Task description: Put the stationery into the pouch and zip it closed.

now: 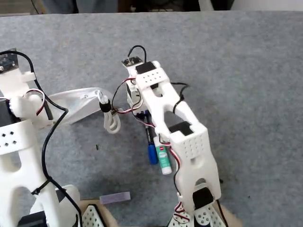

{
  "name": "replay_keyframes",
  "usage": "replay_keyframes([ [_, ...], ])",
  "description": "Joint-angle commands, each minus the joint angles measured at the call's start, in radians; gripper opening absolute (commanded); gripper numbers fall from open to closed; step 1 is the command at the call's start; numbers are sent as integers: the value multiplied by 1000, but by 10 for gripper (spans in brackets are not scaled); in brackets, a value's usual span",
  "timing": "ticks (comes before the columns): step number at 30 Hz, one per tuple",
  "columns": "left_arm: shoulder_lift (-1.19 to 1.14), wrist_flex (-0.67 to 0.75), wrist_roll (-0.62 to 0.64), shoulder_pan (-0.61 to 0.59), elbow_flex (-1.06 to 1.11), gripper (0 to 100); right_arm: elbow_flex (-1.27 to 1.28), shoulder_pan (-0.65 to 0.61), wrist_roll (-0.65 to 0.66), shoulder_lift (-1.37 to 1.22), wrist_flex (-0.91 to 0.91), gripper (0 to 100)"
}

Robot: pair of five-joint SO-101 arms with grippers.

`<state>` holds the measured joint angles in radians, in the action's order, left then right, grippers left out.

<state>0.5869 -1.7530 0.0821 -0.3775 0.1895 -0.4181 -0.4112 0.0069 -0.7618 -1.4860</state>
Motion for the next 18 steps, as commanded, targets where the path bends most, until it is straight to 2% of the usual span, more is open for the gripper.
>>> replay_keyframes([
  [1, -3, -5, 3, -13, 1, 29, -58, -11, -9, -22, -12, 120],
  [6, -3, -5, 3, -13, 1, 29, -102, -9, -3, -51, -41, 117],
  [10, -3, -5, 3, -13, 1, 29, -128, -9, -2, -71, -54, 13],
  [18, -3, -5, 3, -13, 1, 29, -140, -8, -2, -70, -57, 12],
])
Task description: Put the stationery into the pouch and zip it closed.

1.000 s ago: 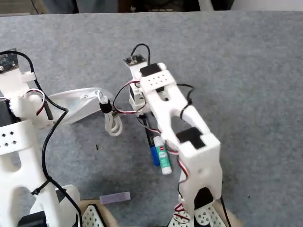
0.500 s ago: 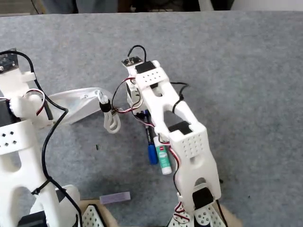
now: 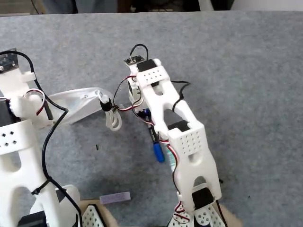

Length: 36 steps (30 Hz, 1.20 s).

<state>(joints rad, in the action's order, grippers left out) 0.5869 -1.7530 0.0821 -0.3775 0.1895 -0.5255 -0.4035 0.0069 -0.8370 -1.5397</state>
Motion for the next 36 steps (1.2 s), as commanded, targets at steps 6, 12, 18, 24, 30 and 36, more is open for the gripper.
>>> replay_keyframes([
  [6, -3, -5, 3, -12, 1, 29, -125, -15, 0, 93, -118, 12],
  [12, 3, -6, -2, -10, 1, 29, -337, -14, 0, 283, -222, 12],
  [18, 9, -9, 2, -8, -18, 29, -490, -15, 0, 556, -219, 12],
  [24, 11, -9, 3, 67, 18, 29, -575, -29, 0, 687, -175, 12],
  [30, 11, -9, -3, 84, 18, 29, -585, -133, -6, 727, -163, 12],
  [36, 11, -9, -3, 84, 19, 29, -634, -256, -3, 789, 12, 12],
])
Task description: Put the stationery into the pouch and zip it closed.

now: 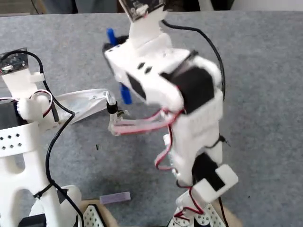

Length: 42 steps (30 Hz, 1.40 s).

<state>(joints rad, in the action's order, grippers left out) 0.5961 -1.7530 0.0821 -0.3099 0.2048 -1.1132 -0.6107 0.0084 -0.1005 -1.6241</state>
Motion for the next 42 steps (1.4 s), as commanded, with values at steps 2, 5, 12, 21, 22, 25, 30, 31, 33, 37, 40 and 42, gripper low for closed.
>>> replay_keyframes([
  [2, 2, -9, -3, 16, 4, 29, -50, -64, -5, 53, 160, 12],
  [5, 2, -9, -3, 36, 4, 29, -47, -83, -6, 53, 232, 12],
  [12, 2, -8, -3, 56, 4, 29, -48, -201, -12, 53, 304, 12],
  [21, 2, -8, -3, 48, 4, 29, -47, -201, -152, 51, 193, 12],
  [22, 2, -8, -3, 48, 4, 29, -47, -201, -152, 51, 169, 12],
  [25, 2, -8, -3, 48, 2, 29, -47, -204, -152, 51, 118, 12],
  [30, 2, -8, -3, 48, 2, 29, -13, -204, -153, 31, 110, 12],
  [31, 2, -8, -3, 48, 2, 29, -4, -204, -153, 24, 109, 12],
  [33, 2, -8, -3, 48, 2, 29, 28, -204, -153, 5, 110, 12],
  [37, 2, -8, -3, 48, 4, 29, 36, -201, -153, -5, 126, 12],
  [40, 2, -8, -3, 48, 4, 29, 41, -201, -146, -5, 121, 12],
  [42, 2, -8, -3, 48, 4, 29, 47, -201, -146, -7, 98, 12],
])
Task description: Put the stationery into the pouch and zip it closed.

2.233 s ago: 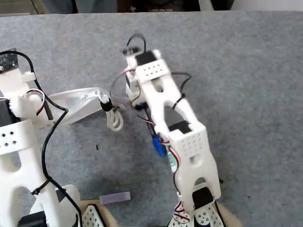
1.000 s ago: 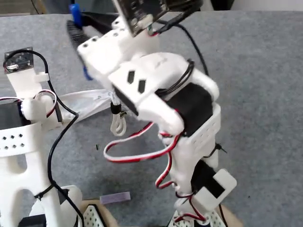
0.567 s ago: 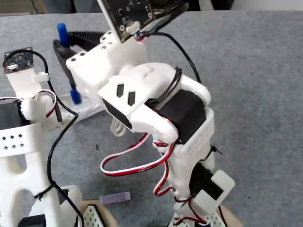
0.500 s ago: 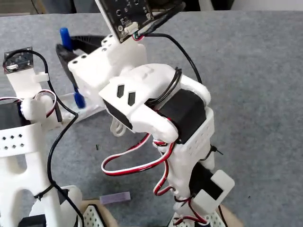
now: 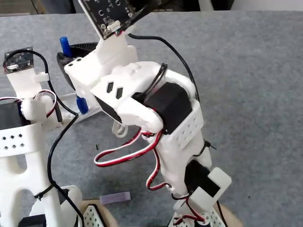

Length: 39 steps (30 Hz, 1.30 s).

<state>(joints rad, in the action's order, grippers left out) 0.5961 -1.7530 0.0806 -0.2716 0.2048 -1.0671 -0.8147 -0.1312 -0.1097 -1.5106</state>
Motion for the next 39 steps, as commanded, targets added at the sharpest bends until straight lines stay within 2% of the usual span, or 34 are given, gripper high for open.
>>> replay_keyframes([
  [1, 2, -8, -2, 10, 4, 29, 1, 3, -5, -1, -35, 12],
  [5, 2, -8, -2, 10, 4, 29, 1, 5, -2, -4, -83, 15],
  [7, 2, -8, -2, 10, 4, 29, 1, 5, 49, -4, -89, 28],
  [12, 2, -6, -2, 10, 4, 29, -8, 5, 107, 2, -135, 141],
  [25, 0, -6, -2, 10, 4, 29, -8, 25, 104, 4, -150, 142],
  [29, 0, -6, 0, 10, 4, 29, -10, 189, 101, 4, -180, 142],
  [32, 0, -6, 2, 10, 4, 29, 1, 374, 100, 4, -253, 142],
  [36, 0, -6, 2, 10, 4, 29, 77, 660, 107, 15, -256, 144],
  [39, 0, -6, 2, 10, 4, 29, 166, 802, 109, 27, -256, 145],
])
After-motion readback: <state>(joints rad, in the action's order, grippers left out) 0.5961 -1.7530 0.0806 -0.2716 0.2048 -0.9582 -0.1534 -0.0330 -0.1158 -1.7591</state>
